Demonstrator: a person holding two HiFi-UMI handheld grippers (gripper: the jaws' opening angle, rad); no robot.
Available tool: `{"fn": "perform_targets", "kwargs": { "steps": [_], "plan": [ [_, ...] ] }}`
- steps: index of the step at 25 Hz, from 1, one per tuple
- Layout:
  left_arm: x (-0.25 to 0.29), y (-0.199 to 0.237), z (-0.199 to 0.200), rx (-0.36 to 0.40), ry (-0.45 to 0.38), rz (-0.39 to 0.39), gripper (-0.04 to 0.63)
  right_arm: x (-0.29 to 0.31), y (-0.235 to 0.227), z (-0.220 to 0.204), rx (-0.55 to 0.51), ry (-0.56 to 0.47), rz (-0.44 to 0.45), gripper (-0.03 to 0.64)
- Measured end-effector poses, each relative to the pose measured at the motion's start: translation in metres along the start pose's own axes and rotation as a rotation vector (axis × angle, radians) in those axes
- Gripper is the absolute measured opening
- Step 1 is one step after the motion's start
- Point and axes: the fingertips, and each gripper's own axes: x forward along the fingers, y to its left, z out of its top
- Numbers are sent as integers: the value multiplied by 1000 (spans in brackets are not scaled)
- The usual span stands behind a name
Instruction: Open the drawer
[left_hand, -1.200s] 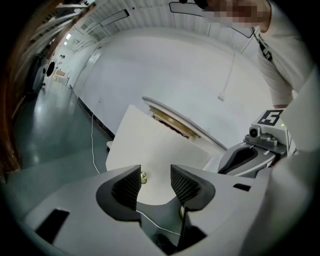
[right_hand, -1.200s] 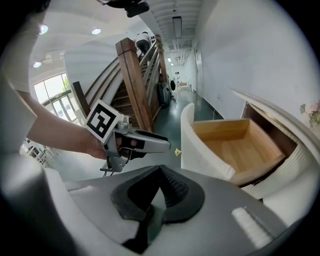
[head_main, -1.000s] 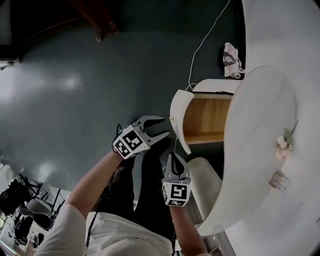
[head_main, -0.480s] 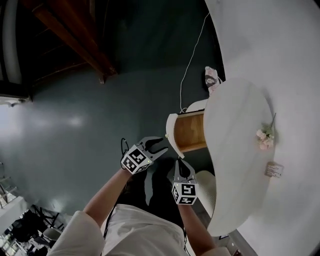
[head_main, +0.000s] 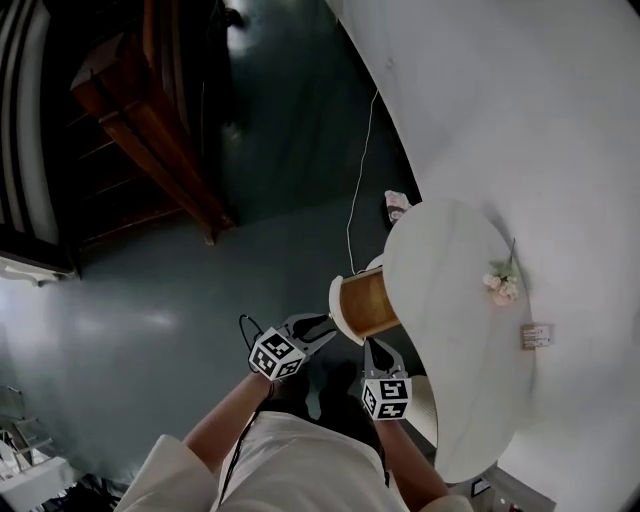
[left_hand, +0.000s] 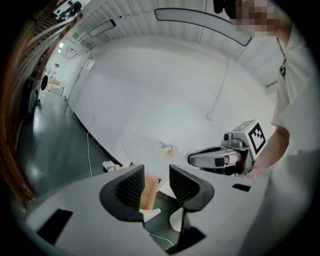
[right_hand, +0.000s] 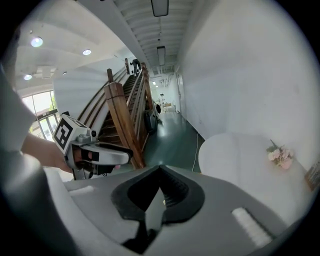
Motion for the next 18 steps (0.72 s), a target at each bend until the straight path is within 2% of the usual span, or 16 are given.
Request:
{"fn": "perform_targets", "kwargs": {
  "steps": [7,18],
  "plan": [
    [-27,-40,43,60,32,-38,133,-54,2,40,45,-51,-27,11],
    [-60,-104,76,138,18,-45,95,-144,-5,72,18,-146,-121,11]
  ]
}}
